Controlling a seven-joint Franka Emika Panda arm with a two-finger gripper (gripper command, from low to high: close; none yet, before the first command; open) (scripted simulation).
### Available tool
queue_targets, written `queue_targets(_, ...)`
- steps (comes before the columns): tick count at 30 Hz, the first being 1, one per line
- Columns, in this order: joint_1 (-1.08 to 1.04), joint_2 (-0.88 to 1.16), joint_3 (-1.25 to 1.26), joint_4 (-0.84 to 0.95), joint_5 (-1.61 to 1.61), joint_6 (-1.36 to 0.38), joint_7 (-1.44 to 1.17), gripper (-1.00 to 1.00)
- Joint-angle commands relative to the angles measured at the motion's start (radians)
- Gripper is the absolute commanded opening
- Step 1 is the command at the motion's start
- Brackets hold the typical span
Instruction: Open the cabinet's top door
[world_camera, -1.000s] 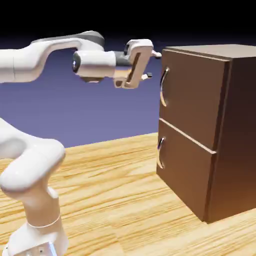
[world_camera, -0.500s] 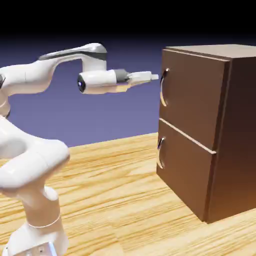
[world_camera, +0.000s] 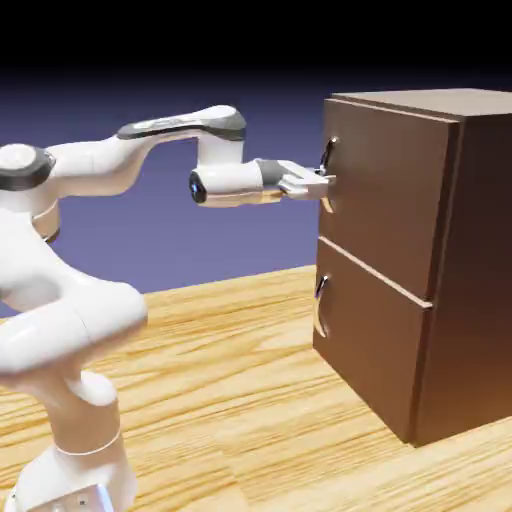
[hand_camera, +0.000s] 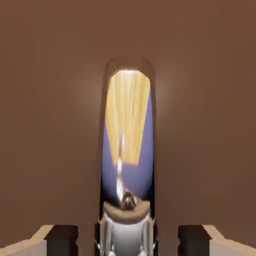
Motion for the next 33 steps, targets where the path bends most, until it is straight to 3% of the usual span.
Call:
queue_targets(1, 0.036, 0.012, -0.021, -0.034, 0.001, -0.027, -0.022, -1.00)
queue_targets(10, 0.363, 0.054, -0.248, -0.335, -0.138, -0.254, -0.071, -1.00)
queue_targets(19, 0.641, -0.028, -0.566, -0.621, -0.446, -0.504, -0.009, -1.00)
queue_targets(33, 0.699, -0.169, -1.074, -0.826, -1.024, -0.884, 0.068, -1.00)
